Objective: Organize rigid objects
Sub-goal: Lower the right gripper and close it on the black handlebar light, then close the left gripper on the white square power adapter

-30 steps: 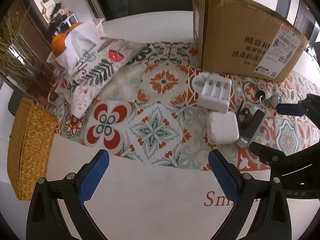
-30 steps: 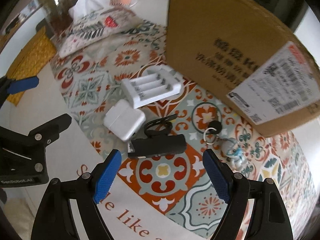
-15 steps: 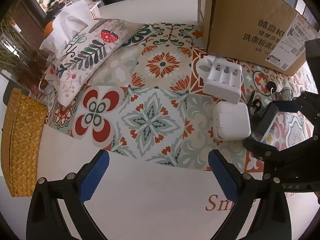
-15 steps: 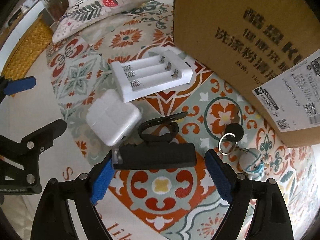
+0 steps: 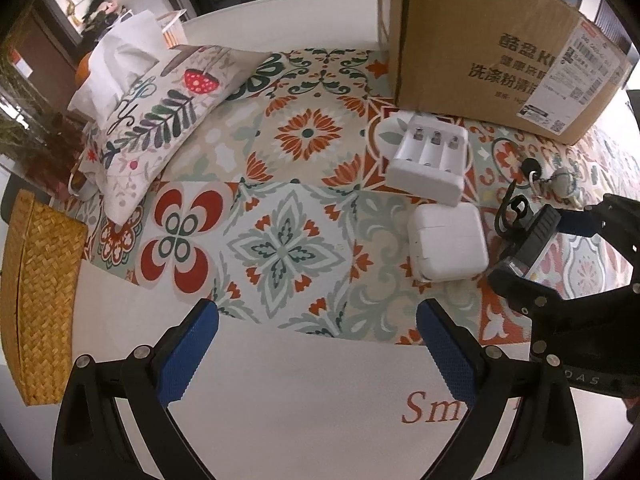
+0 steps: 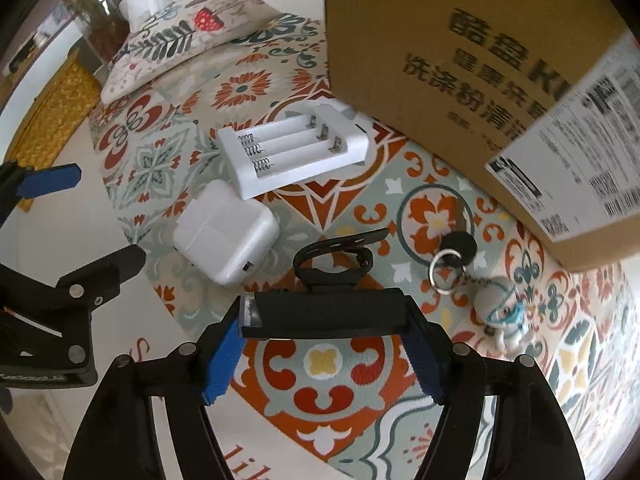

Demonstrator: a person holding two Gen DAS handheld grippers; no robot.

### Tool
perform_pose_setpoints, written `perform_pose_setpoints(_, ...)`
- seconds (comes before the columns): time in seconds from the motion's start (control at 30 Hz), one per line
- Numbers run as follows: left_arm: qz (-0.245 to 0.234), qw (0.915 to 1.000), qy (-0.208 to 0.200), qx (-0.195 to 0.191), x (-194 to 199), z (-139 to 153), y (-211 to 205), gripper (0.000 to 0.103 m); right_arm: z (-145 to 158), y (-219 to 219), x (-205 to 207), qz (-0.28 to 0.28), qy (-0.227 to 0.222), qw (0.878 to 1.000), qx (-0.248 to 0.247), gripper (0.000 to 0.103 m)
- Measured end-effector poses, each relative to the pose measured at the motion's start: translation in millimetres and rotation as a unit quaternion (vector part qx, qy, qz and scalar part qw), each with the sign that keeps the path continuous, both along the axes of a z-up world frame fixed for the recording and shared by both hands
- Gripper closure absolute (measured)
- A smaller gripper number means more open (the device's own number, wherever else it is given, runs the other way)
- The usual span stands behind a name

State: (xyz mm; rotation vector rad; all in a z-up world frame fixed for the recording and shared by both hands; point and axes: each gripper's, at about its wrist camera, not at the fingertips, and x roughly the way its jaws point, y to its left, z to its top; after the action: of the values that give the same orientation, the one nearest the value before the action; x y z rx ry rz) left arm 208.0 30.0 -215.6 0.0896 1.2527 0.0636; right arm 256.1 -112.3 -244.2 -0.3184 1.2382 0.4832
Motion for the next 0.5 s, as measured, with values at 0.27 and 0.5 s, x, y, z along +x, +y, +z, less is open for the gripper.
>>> perform_pose_setpoints(0.27,-0.035,0.9993,-0.011,-0.006,2,8,-17,0.002,20,-29,-16,-0.061,-0.022,0.998,0.011,0.031)
perform_pose_setpoints(0.5,-0.066,0.9975,-0.016,-0.022,7,11,-34,0.002,38,-57,-26,-0.130,-0.045,0.991,0.005,0.031)
